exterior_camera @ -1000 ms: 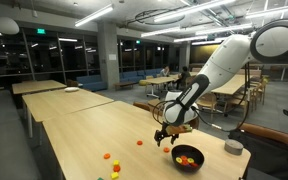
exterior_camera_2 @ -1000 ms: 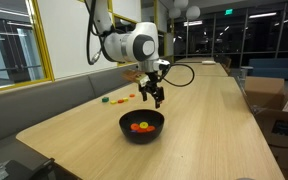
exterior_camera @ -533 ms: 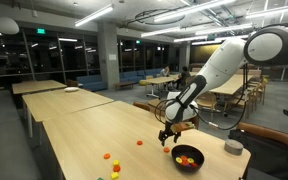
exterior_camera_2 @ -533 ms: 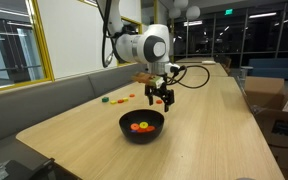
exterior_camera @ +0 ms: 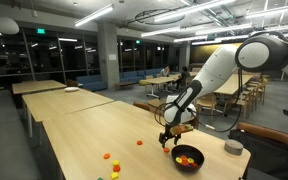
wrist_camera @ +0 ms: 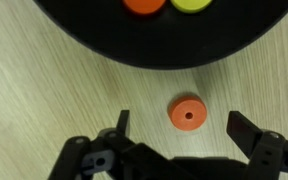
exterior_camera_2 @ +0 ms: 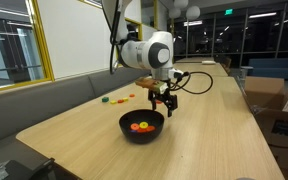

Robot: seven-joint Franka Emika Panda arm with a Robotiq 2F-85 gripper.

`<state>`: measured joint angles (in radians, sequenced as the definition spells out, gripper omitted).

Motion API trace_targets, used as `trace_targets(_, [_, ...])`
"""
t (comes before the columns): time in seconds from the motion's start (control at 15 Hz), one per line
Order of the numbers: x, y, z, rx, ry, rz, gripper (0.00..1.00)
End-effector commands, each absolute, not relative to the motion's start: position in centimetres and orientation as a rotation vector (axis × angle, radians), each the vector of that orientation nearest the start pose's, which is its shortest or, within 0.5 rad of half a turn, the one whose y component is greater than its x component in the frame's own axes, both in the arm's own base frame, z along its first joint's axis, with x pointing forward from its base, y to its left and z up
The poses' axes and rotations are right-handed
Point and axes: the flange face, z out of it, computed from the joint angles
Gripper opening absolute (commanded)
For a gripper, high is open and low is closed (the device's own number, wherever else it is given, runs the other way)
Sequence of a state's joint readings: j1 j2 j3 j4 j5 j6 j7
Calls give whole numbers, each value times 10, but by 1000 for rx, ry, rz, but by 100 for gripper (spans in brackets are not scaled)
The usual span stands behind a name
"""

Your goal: Pick up some of the objects from the table and put them in the bowl

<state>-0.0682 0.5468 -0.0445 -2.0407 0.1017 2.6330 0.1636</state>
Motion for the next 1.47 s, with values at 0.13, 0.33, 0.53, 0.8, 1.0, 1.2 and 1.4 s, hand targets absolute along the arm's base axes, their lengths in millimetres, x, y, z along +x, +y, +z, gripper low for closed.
trace_targets(0.13, [611, -67, 166, -3053, 605, -82, 100])
trace_targets(0.33, [612, -66, 162, -3060, 608, -68, 100])
trace_targets(0.53, [612, -65, 160, -3063, 609, -62, 100])
trace_targets(0.8, [612, -65, 159, -3066, 608, -51, 100])
trace_targets(1.0, [612, -64, 158, -3073, 612, -49, 100])
trace_targets(1.2, [612, -63, 158, -3078, 616, -47, 100])
trace_targets(1.4, [613, -62, 159, -3083, 623, -50, 100])
